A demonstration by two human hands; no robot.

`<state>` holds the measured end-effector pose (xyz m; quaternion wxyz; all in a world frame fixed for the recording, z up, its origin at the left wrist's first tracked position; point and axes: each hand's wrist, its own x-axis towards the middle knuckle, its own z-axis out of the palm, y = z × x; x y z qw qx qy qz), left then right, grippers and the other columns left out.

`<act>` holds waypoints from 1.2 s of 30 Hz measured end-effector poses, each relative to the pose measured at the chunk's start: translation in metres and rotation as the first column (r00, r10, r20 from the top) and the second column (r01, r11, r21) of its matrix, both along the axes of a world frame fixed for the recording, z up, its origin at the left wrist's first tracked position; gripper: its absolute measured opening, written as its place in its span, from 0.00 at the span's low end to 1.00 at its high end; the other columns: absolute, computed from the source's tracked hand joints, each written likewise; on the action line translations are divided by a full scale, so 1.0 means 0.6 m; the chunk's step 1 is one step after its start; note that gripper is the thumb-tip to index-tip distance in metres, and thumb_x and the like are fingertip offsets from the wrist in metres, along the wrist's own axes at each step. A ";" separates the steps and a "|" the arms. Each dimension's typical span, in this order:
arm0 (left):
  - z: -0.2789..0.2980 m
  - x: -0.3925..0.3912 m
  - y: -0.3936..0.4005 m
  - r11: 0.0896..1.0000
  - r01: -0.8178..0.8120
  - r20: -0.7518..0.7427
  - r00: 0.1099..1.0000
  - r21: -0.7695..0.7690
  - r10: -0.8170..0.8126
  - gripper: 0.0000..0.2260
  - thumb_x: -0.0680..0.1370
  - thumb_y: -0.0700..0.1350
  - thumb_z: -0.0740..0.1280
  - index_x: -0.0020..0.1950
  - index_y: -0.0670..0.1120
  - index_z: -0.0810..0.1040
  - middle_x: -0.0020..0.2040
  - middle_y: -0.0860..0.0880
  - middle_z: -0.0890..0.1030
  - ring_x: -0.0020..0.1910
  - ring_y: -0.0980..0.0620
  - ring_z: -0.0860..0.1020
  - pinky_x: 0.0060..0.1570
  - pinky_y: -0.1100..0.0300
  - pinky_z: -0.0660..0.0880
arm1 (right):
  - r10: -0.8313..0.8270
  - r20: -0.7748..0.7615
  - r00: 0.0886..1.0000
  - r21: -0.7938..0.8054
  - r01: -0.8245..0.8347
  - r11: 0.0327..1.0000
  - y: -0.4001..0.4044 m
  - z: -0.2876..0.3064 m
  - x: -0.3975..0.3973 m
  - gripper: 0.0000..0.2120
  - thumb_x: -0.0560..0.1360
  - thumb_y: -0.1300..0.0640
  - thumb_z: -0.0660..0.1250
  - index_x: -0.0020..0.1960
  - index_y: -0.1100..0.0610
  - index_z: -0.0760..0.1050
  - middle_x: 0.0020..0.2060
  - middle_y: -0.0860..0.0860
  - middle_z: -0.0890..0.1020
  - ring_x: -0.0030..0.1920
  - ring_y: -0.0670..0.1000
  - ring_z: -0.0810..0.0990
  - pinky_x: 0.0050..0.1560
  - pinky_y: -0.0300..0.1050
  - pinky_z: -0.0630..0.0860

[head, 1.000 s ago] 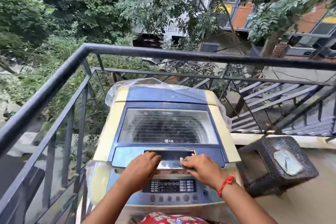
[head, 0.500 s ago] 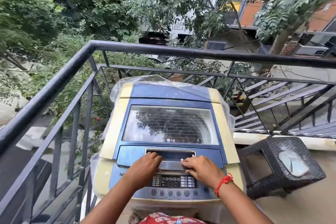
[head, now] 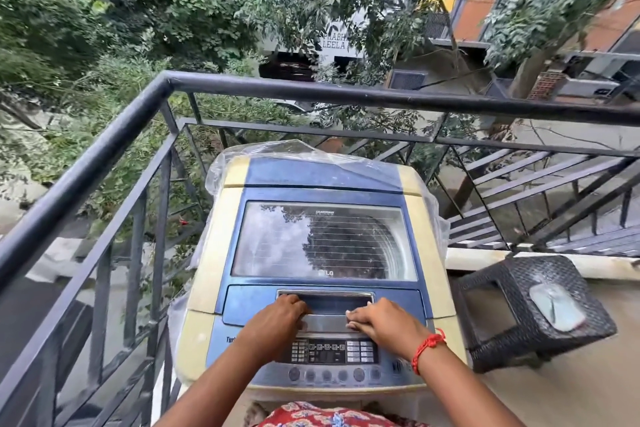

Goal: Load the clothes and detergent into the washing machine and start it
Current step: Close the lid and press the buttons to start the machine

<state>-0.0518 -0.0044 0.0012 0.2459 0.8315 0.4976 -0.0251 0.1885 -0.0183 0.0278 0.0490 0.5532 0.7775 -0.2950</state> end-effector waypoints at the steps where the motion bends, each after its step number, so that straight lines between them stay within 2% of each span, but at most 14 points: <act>1: 0.002 0.003 0.005 0.999 -0.019 -0.004 1.000 -0.035 0.019 0.10 0.80 0.46 0.61 0.61 0.48 0.75 0.59 0.48 0.75 0.58 0.48 0.75 0.53 0.54 0.72 | -0.006 -0.002 1.000 -0.009 0.006 1.000 0.002 -0.003 0.000 0.14 0.80 0.49 0.62 0.60 0.53 0.80 0.59 0.47 0.82 0.61 0.47 0.78 0.62 0.40 0.73; 5: 0.016 0.019 0.034 0.978 -0.084 -0.112 0.992 -0.191 0.063 0.10 0.76 0.43 0.66 0.56 0.49 0.75 0.58 0.46 0.78 0.57 0.44 0.77 0.49 0.54 0.73 | -0.025 0.027 0.999 -0.070 0.026 0.997 0.010 -0.011 0.000 0.13 0.80 0.49 0.63 0.56 0.53 0.81 0.52 0.50 0.85 0.55 0.48 0.81 0.54 0.38 0.73; 7: 0.020 0.026 0.049 0.966 -0.102 -0.160 0.985 -0.239 0.064 0.11 0.74 0.43 0.68 0.55 0.50 0.77 0.58 0.46 0.79 0.56 0.43 0.78 0.48 0.55 0.73 | 0.004 0.063 0.998 -0.096 0.003 0.995 0.017 -0.015 -0.005 0.13 0.80 0.50 0.62 0.45 0.57 0.80 0.42 0.54 0.84 0.46 0.53 0.82 0.46 0.40 0.72; 9: 0.023 0.034 0.063 0.958 -0.103 -0.186 0.981 -0.269 0.053 0.11 0.72 0.43 0.71 0.54 0.50 0.79 0.58 0.46 0.79 0.57 0.43 0.78 0.49 0.55 0.73 | 0.013 0.097 0.995 -0.111 -0.002 0.994 0.024 -0.018 -0.013 0.20 0.80 0.52 0.61 0.31 0.58 0.70 0.30 0.54 0.75 0.36 0.57 0.76 0.40 0.43 0.70; 11: 0.024 0.040 0.073 0.948 -0.125 -0.198 0.978 -0.291 0.068 0.12 0.71 0.43 0.74 0.53 0.51 0.81 0.56 0.47 0.81 0.55 0.44 0.79 0.49 0.56 0.74 | 0.004 0.115 0.993 -0.129 0.011 0.992 0.031 -0.019 -0.020 0.23 0.79 0.53 0.61 0.27 0.58 0.63 0.26 0.51 0.68 0.33 0.55 0.72 0.38 0.44 0.68; 13: 0.026 0.041 0.079 0.942 -0.159 -0.192 0.976 -0.296 0.104 0.12 0.69 0.43 0.75 0.51 0.51 0.82 0.54 0.48 0.82 0.54 0.45 0.80 0.47 0.57 0.74 | 0.002 0.115 0.993 -0.153 0.016 0.988 0.038 -0.020 -0.023 0.23 0.77 0.55 0.64 0.26 0.58 0.63 0.25 0.47 0.68 0.33 0.52 0.70 0.37 0.42 0.66; 18: 0.027 0.027 0.085 0.943 -0.211 -0.095 0.977 -0.257 0.193 0.09 0.67 0.43 0.77 0.46 0.51 0.85 0.47 0.50 0.85 0.47 0.49 0.83 0.46 0.58 0.77 | 0.005 -0.009 1.000 -0.207 -0.007 0.978 0.050 -0.023 -0.018 0.26 0.76 0.58 0.67 0.28 0.59 0.54 0.27 0.56 0.63 0.32 0.50 0.59 0.36 0.45 0.60; 22: 0.028 0.017 0.084 0.934 -0.221 -0.041 0.975 -0.280 0.218 0.13 0.64 0.45 0.79 0.46 0.50 0.85 0.44 0.50 0.85 0.46 0.51 0.82 0.43 0.60 0.75 | 0.028 0.130 0.991 -0.221 0.002 0.975 0.043 -0.022 -0.028 0.20 0.77 0.53 0.65 0.29 0.57 0.65 0.35 0.57 0.78 0.38 0.56 0.76 0.46 0.50 0.75; 24: 0.020 0.012 0.078 0.933 -0.221 -0.017 0.974 -0.284 0.226 0.13 0.63 0.45 0.80 0.46 0.50 0.85 0.44 0.51 0.85 0.46 0.51 0.82 0.44 0.60 0.76 | 0.034 0.161 0.986 -0.237 0.006 0.972 0.039 -0.016 -0.030 0.12 0.78 0.52 0.63 0.38 0.55 0.76 0.43 0.52 0.82 0.47 0.54 0.79 0.50 0.51 0.77; 26: 0.013 0.005 0.071 0.934 -0.224 0.011 0.971 -0.279 0.237 0.11 0.64 0.45 0.79 0.45 0.51 0.85 0.42 0.52 0.85 0.45 0.52 0.82 0.42 0.61 0.76 | -0.082 0.118 0.990 -0.206 0.105 0.973 0.032 -0.010 -0.017 0.08 0.78 0.52 0.64 0.50 0.51 0.82 0.53 0.45 0.83 0.55 0.47 0.79 0.57 0.47 0.75; 28: 0.010 0.001 0.066 0.931 -0.234 0.027 0.968 -0.280 0.251 0.11 0.64 0.47 0.79 0.44 0.52 0.85 0.41 0.53 0.85 0.44 0.54 0.82 0.42 0.62 0.76 | -0.289 0.052 0.956 -0.111 0.293 0.950 0.020 -0.005 0.007 0.07 0.76 0.53 0.69 0.52 0.49 0.83 0.54 0.42 0.83 0.55 0.43 0.78 0.59 0.44 0.75; 30: 0.012 0.001 0.065 0.924 -0.245 0.036 0.963 -0.293 0.267 0.14 0.62 0.49 0.81 0.45 0.51 0.84 0.40 0.53 0.85 0.43 0.54 0.82 0.43 0.60 0.77 | -0.495 -0.032 0.868 -0.016 0.495 0.869 0.006 -0.002 0.039 0.03 0.70 0.55 0.76 0.41 0.50 0.82 0.41 0.45 0.84 0.45 0.45 0.81 0.47 0.38 0.76; 31: 0.013 0.002 0.064 0.921 -0.251 0.043 0.960 -0.297 0.276 0.14 0.61 0.50 0.81 0.44 0.51 0.84 0.40 0.53 0.84 0.43 0.54 0.82 0.43 0.60 0.77 | -0.563 -0.046 0.825 -0.002 0.563 0.826 -0.001 -0.003 0.057 0.08 0.66 0.57 0.78 0.34 0.50 0.80 0.34 0.44 0.82 0.37 0.45 0.80 0.40 0.35 0.74; 36: 0.017 0.009 0.054 0.913 -0.289 0.079 0.943 -0.288 0.323 0.13 0.61 0.48 0.82 0.43 0.49 0.85 0.39 0.50 0.84 0.40 0.53 0.81 0.42 0.61 0.77 | -0.580 0.061 0.812 -0.162 0.581 0.797 -0.041 -0.012 0.109 0.14 0.60 0.57 0.83 0.29 0.52 0.77 0.25 0.43 0.79 0.24 0.36 0.71 0.27 0.26 0.65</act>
